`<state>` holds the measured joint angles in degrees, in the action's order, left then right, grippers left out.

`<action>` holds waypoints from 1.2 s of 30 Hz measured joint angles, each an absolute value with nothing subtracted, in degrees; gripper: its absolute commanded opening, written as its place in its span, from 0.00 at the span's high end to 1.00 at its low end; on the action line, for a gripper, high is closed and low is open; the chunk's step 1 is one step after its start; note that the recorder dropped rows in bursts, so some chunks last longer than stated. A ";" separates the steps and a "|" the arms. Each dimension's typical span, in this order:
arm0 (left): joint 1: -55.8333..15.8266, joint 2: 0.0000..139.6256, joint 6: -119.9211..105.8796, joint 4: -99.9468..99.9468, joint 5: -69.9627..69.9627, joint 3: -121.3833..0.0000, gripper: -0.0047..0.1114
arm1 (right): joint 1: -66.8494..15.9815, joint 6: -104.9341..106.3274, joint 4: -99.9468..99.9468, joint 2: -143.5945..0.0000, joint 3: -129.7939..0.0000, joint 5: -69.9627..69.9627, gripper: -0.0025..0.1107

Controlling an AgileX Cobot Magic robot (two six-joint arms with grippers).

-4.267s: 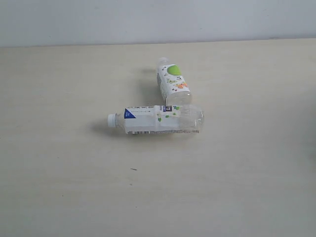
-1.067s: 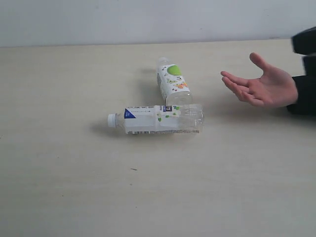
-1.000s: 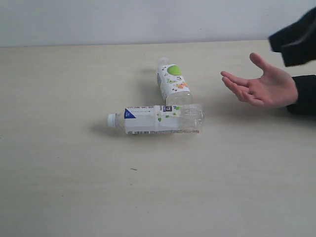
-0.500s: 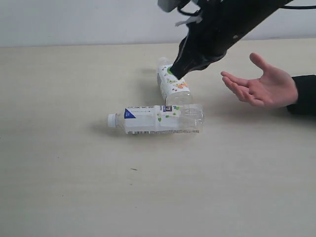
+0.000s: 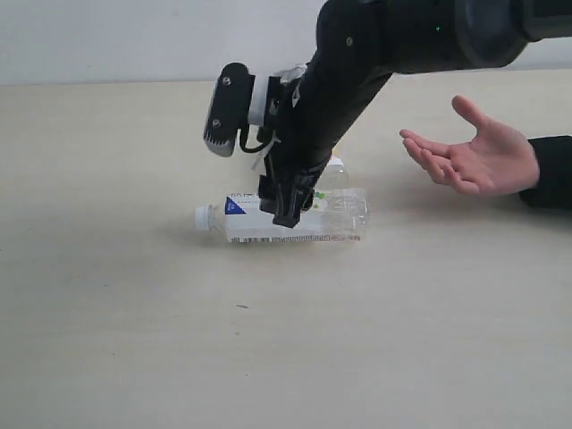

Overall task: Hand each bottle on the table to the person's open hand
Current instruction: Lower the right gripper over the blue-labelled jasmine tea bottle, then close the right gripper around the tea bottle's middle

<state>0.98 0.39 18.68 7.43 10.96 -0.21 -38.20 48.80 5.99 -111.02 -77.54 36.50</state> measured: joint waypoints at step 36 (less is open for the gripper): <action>0.98 0.39 18.68 7.43 10.96 -0.21 0.96 | -41.21 46.93 -4.86 -120.86 -77.92 32.12 0.28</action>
<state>0.98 0.39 18.68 7.43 10.96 -0.21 -41.21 46.93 -4.86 -120.86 -77.92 32.12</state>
